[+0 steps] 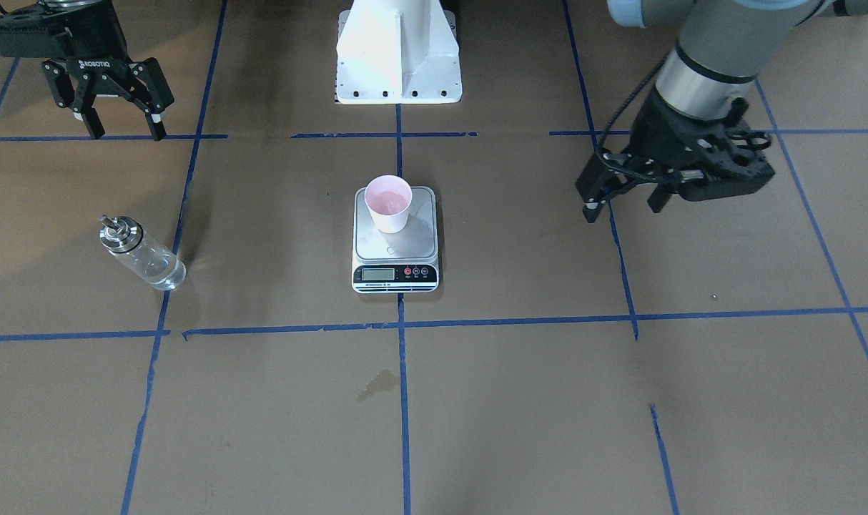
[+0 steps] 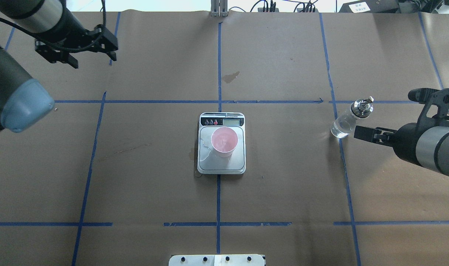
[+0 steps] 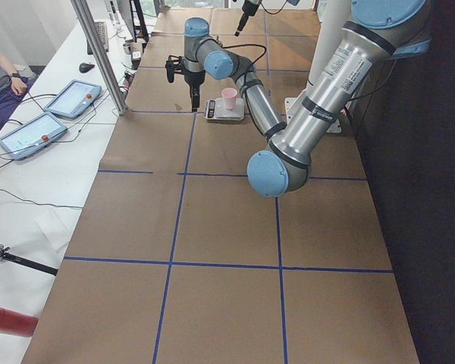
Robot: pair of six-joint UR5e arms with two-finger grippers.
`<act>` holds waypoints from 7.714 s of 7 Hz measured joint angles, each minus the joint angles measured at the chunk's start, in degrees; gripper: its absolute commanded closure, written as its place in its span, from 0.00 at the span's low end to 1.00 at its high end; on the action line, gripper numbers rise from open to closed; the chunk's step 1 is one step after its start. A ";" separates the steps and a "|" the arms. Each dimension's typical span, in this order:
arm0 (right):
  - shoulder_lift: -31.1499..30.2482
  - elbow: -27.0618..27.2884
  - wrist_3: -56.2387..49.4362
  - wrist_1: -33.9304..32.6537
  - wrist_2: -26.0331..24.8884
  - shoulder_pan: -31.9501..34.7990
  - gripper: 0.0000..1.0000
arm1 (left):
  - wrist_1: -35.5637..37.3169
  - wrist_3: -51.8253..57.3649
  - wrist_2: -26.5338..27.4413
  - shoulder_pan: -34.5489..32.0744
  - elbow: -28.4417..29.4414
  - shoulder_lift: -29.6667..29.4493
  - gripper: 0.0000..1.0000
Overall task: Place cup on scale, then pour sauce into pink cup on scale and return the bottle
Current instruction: 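Withdraw the left arm while the right gripper reaches and grasps the glass bottle, then lift the glass bottle with the right gripper and move it toward the scale, then tilt the bottle spout over the pink cup with the right gripper, then tilt the bottle upright and carry it back with the right gripper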
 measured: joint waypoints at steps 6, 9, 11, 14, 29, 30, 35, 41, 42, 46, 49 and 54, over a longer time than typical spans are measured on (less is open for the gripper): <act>2.20 -22.65 0.29 16.64 -30.39 -11.47 0.00 | -5.39 36.68 1.12 -11.28 6.13 14.41 0.00; 6.85 -29.76 -0.67 16.94 -33.12 -11.80 0.00 | -11.00 42.70 2.89 -14.65 9.41 18.42 0.00; 8.40 -33.52 -2.10 17.78 -34.91 -11.45 0.00 | -11.59 42.90 2.97 -14.97 9.71 18.77 0.00; 11.57 -39.08 -2.52 20.29 -35.42 -9.13 0.00 | -11.65 42.67 2.98 -15.07 9.67 18.79 0.00; 25.84 -32.47 -68.35 15.22 -39.17 -4.05 1.00 | -11.64 39.79 2.33 -15.49 8.47 18.85 0.00; 25.32 -32.37 -75.78 14.30 -43.16 -5.72 1.00 | -11.60 39.79 2.30 -15.50 8.47 18.83 0.00; 25.52 -33.01 -83.13 11.23 -61.60 -16.66 1.00 | -11.32 39.85 2.29 -15.91 8.48 19.73 0.00; 28.76 -33.23 -101.15 1.10 -73.85 -19.43 1.00 | -11.21 39.88 -0.16 -17.04 8.72 20.90 0.00; 29.19 -33.19 -105.26 1.06 -74.45 -19.43 1.00 | -11.19 39.88 -0.23 -17.18 8.69 20.97 0.00; 29.76 -33.19 -106.60 1.60 -73.94 -19.43 1.00 | -11.13 39.88 -0.27 -17.44 8.53 20.96 0.00; 29.63 -33.16 -91.10 1.74 -67.35 -19.42 1.00 | -11.13 39.88 -0.27 -17.69 8.45 20.71 0.00; 28.77 -33.15 -65.84 16.20 -56.21 -18.99 1.00 | -10.92 39.79 -0.27 -18.35 7.58 20.40 0.00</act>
